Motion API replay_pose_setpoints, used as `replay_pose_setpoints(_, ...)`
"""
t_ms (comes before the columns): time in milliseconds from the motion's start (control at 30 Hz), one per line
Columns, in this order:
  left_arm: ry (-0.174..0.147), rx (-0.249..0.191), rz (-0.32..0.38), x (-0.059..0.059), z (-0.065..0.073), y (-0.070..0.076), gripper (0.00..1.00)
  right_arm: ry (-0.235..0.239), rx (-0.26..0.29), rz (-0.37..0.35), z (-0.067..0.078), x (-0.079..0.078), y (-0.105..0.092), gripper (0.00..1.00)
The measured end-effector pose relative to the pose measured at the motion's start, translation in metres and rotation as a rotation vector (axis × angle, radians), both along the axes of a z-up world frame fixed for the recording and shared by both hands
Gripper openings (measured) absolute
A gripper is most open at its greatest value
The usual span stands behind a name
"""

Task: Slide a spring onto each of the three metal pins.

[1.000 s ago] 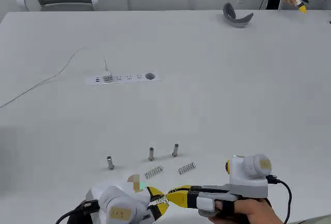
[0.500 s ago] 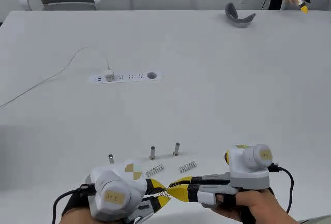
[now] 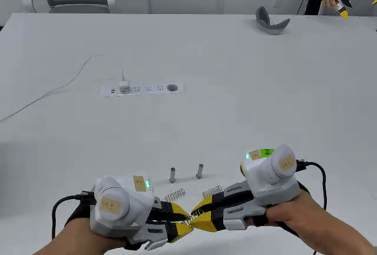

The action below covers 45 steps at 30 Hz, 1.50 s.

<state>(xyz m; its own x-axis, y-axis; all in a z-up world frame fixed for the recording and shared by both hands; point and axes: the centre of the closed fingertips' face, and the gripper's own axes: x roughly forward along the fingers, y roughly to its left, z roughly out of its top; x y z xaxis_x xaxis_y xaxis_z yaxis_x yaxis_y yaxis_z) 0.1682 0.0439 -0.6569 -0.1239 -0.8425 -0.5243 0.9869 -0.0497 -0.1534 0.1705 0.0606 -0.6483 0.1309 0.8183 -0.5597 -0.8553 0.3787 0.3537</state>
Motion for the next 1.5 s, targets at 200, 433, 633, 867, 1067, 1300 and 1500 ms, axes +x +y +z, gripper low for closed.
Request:
replay_pose_setpoints(200, 0.025, 0.019, -0.045, -0.012, -0.006, 0.003, 0.1, 0.002, -0.027, 0.075, -0.006, -0.01, 0.006, 0.13)
replay_pose_setpoints(433, 0.045, 0.024, -0.069, -0.02, -0.01, 0.006, 0.1, 0.021, -0.021, 0.089, -0.009, -0.018, 0.008, 0.12)
replay_pose_setpoints(633, 0.059, 0.012, -0.045, -0.019, -0.014, 0.006, 0.11, 0.027, -0.022, 0.066, -0.012, -0.017, 0.008, 0.12)
replay_pose_setpoints(867, 0.06, 0.011, 0.004, -0.017, -0.019, 0.008, 0.15, 0.031, -0.024, 0.041, -0.016, -0.017, 0.006, 0.12)
replay_pose_setpoints(1067, 0.067, 0.012, 0.041, -0.016, -0.022, 0.014, 0.14, 0.041, -0.018, 0.015, -0.018, -0.016, 0.002, 0.12)
replay_pose_setpoints(1300, 0.089, 0.005, 0.137, -0.004, -0.025, 0.026, 0.16, 0.049, -0.019, -0.028, -0.023, -0.015, -0.005, 0.12)
replay_pose_setpoints(1500, 0.096, 0.007, 0.238, 0.009, -0.032, 0.039, 0.18, 0.054, -0.041, -0.065, -0.032, -0.014, -0.013, 0.12)
